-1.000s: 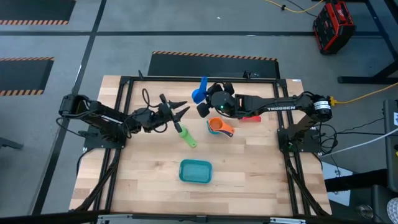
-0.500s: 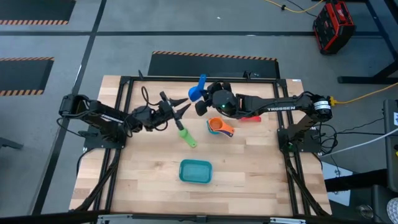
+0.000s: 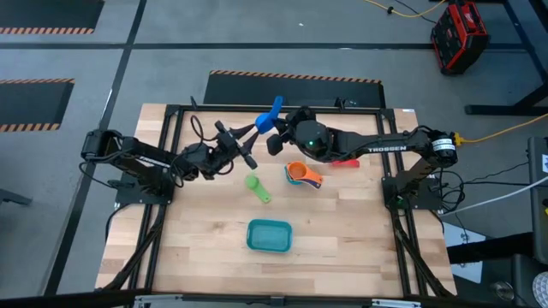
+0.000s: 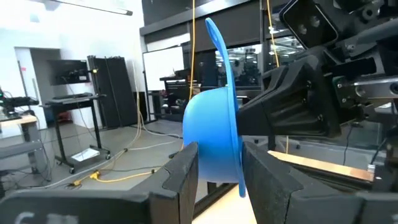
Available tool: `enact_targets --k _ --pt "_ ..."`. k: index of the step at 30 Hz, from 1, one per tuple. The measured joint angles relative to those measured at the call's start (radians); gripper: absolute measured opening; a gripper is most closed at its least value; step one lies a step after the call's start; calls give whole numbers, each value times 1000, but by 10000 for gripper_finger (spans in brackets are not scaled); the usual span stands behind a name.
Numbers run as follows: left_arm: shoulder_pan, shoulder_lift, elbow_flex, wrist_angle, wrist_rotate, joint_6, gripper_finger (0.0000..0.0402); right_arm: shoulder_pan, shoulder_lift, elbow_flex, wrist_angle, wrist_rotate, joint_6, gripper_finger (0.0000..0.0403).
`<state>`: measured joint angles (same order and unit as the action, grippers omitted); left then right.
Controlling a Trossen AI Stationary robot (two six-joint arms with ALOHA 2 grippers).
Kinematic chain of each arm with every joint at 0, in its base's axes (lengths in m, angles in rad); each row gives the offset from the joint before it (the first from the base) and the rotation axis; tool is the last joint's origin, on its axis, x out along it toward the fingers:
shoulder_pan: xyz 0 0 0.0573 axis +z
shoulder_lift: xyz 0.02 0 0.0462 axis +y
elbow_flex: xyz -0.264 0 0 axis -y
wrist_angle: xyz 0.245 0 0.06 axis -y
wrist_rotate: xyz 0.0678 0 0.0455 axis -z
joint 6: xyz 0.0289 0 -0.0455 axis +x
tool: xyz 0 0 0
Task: Nest measuring cups in basket
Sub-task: Stack the blue measuring cup on top of the orange measuring cup
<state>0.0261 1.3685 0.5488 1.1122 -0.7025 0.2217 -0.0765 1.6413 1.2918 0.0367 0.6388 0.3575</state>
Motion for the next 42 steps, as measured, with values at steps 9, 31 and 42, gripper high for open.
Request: enact_targets --k 9,31,42 --pt "7 0 26 -7 -62 58 115 1 0 0 20 -5 -3 16" --pt "60 -1 26 4 12 50 115 0 -2 0 42 -48 -15 16" --pt "75 -1 26 14 -42 49 115 1 -2 0 60 -98 -22 16"
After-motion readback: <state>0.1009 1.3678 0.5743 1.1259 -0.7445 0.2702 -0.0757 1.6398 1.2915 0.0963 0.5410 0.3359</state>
